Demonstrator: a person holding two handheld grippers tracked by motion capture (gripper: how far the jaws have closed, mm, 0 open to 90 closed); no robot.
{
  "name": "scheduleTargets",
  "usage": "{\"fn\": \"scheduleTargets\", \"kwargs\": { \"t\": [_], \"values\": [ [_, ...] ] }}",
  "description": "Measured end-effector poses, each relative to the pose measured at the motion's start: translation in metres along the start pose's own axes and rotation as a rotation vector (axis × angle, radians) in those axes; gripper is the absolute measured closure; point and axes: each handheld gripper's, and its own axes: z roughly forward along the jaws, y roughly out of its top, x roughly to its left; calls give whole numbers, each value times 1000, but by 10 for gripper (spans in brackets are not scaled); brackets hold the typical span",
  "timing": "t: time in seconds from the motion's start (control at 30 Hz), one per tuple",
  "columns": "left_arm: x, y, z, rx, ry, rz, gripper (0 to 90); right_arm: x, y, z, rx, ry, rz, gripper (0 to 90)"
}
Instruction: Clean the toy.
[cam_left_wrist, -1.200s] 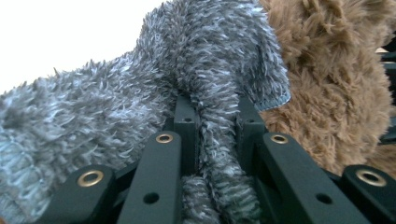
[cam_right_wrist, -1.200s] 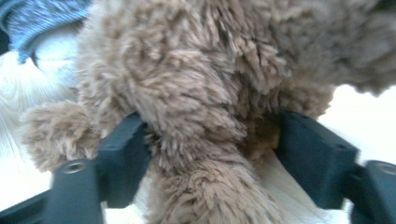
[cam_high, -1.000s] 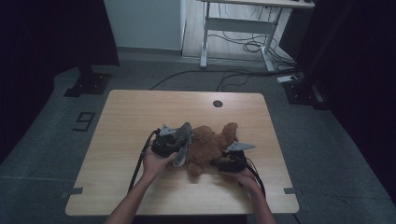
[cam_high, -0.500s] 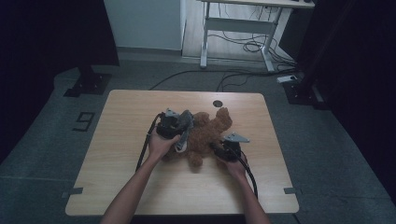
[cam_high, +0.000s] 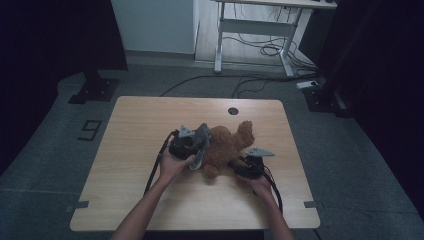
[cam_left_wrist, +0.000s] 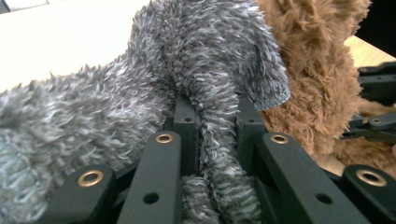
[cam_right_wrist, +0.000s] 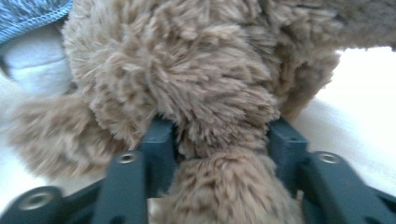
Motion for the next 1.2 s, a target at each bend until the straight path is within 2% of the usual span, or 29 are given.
{"fn": "scheduleTargets", "kwargs": {
  "t": [0.1,0.2,0.3,0.4,0.5,0.57,0.6,0.63,0.7,0.77,0.8,1.03,1.13,1.2],
  "values": [
    [-9,-9,-5,-16,-3,21,759,1,-3,-10,13,26,-8,397],
    [-15,-17,-8,-30,-10,28,760,-1,-3,-25,-21,39,10,308],
    [-19,-22,-11,-41,-20,24,760,-5,4,-41,-79,13,44,241],
    [-22,-27,-13,-48,-27,24,761,-12,15,-54,-133,-32,75,202],
    [-25,-31,-14,-57,-27,27,761,-18,28,-61,-173,-59,97,179],
    [-25,-31,-14,-60,-29,20,761,-21,37,-60,-186,-60,109,175],
    [-25,-32,-14,-61,-31,18,761,-22,42,-58,-186,-57,117,182],
    [-25,-32,-15,-60,-33,17,761,-23,45,-56,-184,-48,124,228],
    [-24,-32,-15,-62,-37,14,761,-21,47,-51,-184,-29,125,394],
    [-23,-34,-16,-68,-45,5,761,-16,43,-48,-154,-55,110,471],
    [-24,-35,-17,-69,-50,4,760,-15,39,-48,-147,-48,115,494],
    [-32,-40,-25,-76,-79,-6,755,-10,3,-53,-121,-12,151,566],
    [-33,-29,-36,-73,-94,-15,749,-10,-6,-54,-135,3,150,588],
    [-35,-16,-44,-96,-91,-12,748,-10,-10,-54,-132,3,135,599]
  ]
}}
